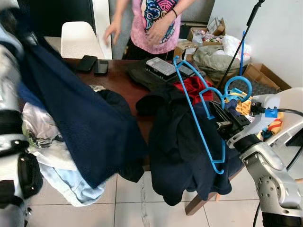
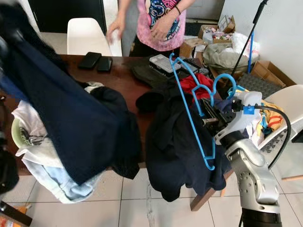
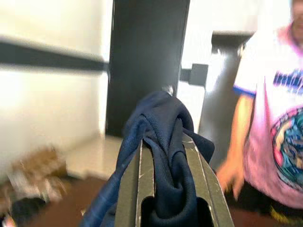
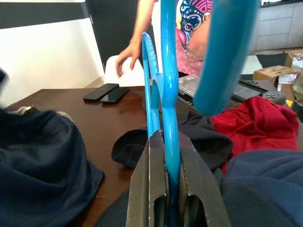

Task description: Hang hanger

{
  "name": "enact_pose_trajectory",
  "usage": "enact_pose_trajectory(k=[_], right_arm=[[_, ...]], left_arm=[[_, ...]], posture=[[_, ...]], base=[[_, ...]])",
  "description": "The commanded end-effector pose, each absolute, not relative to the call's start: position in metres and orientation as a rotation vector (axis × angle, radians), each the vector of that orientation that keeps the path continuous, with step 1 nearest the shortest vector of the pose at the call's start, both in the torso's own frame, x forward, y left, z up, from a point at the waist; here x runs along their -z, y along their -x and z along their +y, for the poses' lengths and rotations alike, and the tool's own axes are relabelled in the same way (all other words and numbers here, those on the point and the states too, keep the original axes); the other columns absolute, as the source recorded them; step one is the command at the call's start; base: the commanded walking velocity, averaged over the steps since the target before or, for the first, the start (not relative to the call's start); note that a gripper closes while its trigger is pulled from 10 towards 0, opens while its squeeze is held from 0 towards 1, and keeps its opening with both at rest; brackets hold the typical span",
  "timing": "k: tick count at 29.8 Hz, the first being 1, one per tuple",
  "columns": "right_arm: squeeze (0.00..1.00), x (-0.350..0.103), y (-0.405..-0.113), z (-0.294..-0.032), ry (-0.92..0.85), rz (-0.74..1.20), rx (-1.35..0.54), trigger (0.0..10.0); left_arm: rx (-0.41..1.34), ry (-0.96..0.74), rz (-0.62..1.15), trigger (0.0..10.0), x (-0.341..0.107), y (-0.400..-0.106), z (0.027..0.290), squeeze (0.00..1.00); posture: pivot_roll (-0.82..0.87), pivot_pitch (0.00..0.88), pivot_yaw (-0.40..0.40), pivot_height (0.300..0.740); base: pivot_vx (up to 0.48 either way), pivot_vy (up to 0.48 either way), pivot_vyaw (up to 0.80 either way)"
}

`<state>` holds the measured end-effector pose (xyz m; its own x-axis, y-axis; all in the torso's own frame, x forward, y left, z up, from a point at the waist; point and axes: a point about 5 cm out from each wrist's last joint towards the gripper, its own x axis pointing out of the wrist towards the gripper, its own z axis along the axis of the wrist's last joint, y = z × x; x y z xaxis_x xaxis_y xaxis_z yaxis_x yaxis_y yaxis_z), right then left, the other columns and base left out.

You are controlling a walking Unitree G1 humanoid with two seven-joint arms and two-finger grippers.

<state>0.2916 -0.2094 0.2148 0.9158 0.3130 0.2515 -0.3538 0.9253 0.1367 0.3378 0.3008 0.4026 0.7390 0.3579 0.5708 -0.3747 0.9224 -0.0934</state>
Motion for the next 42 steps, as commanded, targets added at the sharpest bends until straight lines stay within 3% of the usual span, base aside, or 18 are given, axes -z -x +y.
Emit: enact_pose_trajectory(k=[1, 4, 6, 11, 16, 17, 19, 21, 23, 25, 27, 29, 30, 31, 33, 36, 37, 42], right_arm=[[0.0, -0.216, -0.291, -0.21, -0.178, -0.233, -0.345, 10.0], [0.0, -0.217, -0.293, -0.21, -0.182, -0.235, -0.346, 10.0], [0.0, -0.217, -0.293, -0.21, -0.183, -0.235, -0.346, 10.0], [0.0, -0.216, -0.293, -0.208, -0.184, -0.233, -0.351, 10.0], [0.0, -0.216, -0.293, -0.208, -0.183, -0.233, -0.351, 10.0], [0.0, -0.215, -0.292, -0.209, -0.182, -0.231, -0.349, 10.0], [0.0, -0.215, -0.292, -0.209, -0.182, -0.231, -0.349, 10.0], [0.0, -0.214, -0.291, -0.21, -0.182, -0.226, -0.347, 10.0], [0.0, -0.213, -0.29, -0.211, -0.182, -0.224, -0.346, 10.0], [0.0, -0.212, -0.29, -0.211, -0.182, -0.222, -0.345, 10.0], [0.0, -0.211, -0.291, -0.209, -0.185, -0.22, -0.348, 10.0], [0.0, -0.211, -0.291, -0.209, -0.185, -0.22, -0.348, 10.0], [0.0, -0.212, -0.293, -0.208, -0.186, -0.222, -0.353, 10.0], [0.0, -0.212, -0.293, -0.208, -0.186, -0.222, -0.353, 10.0], [0.0, -0.212, -0.295, -0.207, -0.188, -0.226, -0.358, 10.0], [0.0, -0.212, -0.295, -0.207, -0.188, -0.226, -0.358, 10.0], [0.0, -0.213, -0.295, -0.207, -0.189, -0.229, -0.358, 10.0], [0.0, -0.212, -0.293, -0.208, -0.188, -0.228, -0.357, 10.0]], left_arm=[[-0.427, -0.066, -0.659, 0.0, -0.413, -0.331, 0.305, 0.0], [-0.45, -0.243, -0.765, 0.0, -0.431, -0.318, 0.288, 0.0], [-0.444, -0.269, -0.768, 0.0, -0.43, -0.319, 0.284, 0.0], [-0.19, -0.157, -0.538, 0.0, -0.356, -0.355, 0.233, 0.0], [-0.147, -0.15, -0.51, 0.0, -0.344, -0.359, 0.223, 0.0], [-0.03, -0.145, -0.454, 0.0, -0.322, -0.362, 0.196, 0.0], [-0.03, -0.145, -0.454, 0.0, -0.322, -0.362, 0.196, 0.0], [0.16, -0.123, -0.345, 0.0, -0.282, -0.357, 0.154, 0.0], [0.179, -0.114, -0.32, 0.0, -0.275, -0.356, 0.151, 0.0], [0.153, -0.12, -0.318, 0.0, -0.275, -0.356, 0.158, 0.0], [-0.013, -0.174, -0.36, 0.0, -0.293, -0.36, 0.197, 0.0], [-0.013, -0.174, -0.36, 0.0, -0.293, -0.36, 0.197, 0.0], [-0.189, -0.216, -0.389, 0.0, -0.317, -0.363, 0.245, 0.0], [-0.189, -0.216, -0.389, 0.0, -0.317, -0.363, 0.245, 0.0], [-0.364, -0.188, -0.415, 0.0, -0.348, -0.354, 0.301, 0.0], [-0.364, -0.188, -0.415, 0.0, -0.348, -0.354, 0.301, 0.0], [-0.419, -0.184, -0.447, 0.0, -0.363, -0.346, 0.319, 0.0], [-0.439, -0.174, -0.519, 0.0, -0.37, -0.328, 0.322, 0.0]], posture=[[0.04, 0.086, -0.063, 0.74], [0.05, 0.085, -0.068, 0.74], [0.05, 0.085, -0.068, 0.74], [0.05, 0.087, -0.069, 0.74], [0.05, 0.087, -0.069, 0.74], [0.04, 0.092, -0.067, 0.74], [0.04, 0.092, -0.067, 0.74], [0.04, 0.093, -0.06, 0.74], [0.04, 0.094, -0.06, 0.74], [0.05, 0.091, -0.06, 0.74], [0.06, 0.081, -0.064, 0.74], [0.06, 0.081, -0.064, 0.74], [0.07, 0.077, -0.066, 0.74], [0.07, 0.077, -0.066, 0.74], [0.07, 0.072, -0.054, 0.74], [0.07, 0.072, -0.054, 0.74], [0.07, 0.07, -0.051, 0.74], [0.07, 0.071, -0.061, 0.74]], base=[[0.0, 0.0, 0.0], [0.0, 0.0, 0.0], [0.0, 0.0, 0.0], [0.0, 0.0, 0.0], [0.0, 0.0, 0.0], [0.0, 0.0, 0.0], [0.0, 0.0, 0.0], [0.0, 0.0, 0.0], [0.0, 0.0, 0.0], [0.0, 0.0, 0.0], [0.0, 0.0, 0.0], [0.0, 0.0, 0.0], [0.0, 0.0, 0.0], [0.0, 0.0, 0.0], [0.0, 0.0, 0.0], [0.0, 0.0, 0.0], [0.0, 0.0, 0.0], [0.0, 0.0, 0.0]])
